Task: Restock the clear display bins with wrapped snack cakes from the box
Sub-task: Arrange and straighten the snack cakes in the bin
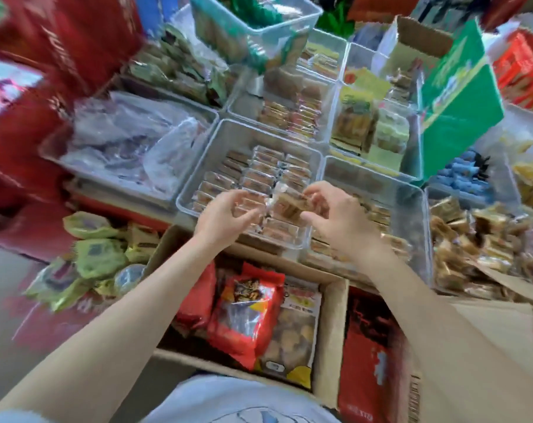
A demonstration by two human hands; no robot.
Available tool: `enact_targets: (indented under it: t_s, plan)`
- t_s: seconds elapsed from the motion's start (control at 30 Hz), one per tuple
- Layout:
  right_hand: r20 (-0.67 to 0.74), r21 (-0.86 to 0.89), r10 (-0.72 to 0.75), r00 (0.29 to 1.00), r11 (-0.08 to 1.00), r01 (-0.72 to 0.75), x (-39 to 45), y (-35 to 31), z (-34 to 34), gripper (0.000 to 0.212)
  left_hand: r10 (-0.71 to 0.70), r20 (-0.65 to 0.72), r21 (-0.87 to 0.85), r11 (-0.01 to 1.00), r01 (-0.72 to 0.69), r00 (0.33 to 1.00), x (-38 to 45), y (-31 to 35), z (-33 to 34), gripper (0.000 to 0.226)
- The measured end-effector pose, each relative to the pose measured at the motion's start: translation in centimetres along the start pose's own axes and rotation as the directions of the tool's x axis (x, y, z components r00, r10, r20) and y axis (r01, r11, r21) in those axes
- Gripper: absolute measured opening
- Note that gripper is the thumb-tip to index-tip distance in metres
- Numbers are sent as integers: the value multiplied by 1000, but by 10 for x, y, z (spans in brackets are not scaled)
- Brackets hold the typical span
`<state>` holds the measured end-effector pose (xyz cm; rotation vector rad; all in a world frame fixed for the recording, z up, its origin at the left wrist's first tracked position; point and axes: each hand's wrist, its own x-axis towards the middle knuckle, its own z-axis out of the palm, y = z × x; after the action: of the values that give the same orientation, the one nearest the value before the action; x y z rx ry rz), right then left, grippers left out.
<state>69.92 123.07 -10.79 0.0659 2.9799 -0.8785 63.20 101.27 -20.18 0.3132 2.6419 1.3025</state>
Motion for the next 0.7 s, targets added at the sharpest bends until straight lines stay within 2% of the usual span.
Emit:
enact_targets:
  t_s: [0.07,0.1,0.17,0.27,0.4,0.53,0.6,0.7]
  plan:
    - [-40,13,14,999,1000,-14,39,-14,14,35,-28,-85,300,952,53,996,14,-36,-12,71]
    - [-50,22,24,998,999,-23,58,-19,22,36,-45,-62,411,909,67,997,17,-51,-16,80]
    - [-58,31,33,998,999,-32,91,-28,42,37,-77,25,521,852,52,997,19,-77,-18,94]
    - [-65,28,67,996,997,-66,132,-38,75,39,-53,42,537,843,22,998,17,-94,-14,101]
    - [-84,6,105,991,994,-105,175,-48,117,35,-9,16,555,832,-2,1000,17,-100,-8,100]
    - [-57,-147,97,994,984,-104,196,-40,153,28,38,-19,557,830,-21,999,17,-106,-1,94]
    - [-8,-299,44,999,953,-45,197,-33,164,29,50,-28,564,826,-26,998,18,-107,1,92]
    - [58,-471,-134,989,870,146,196,-27,174,28,74,-68,566,824,-23,995,19,-108,5,92]
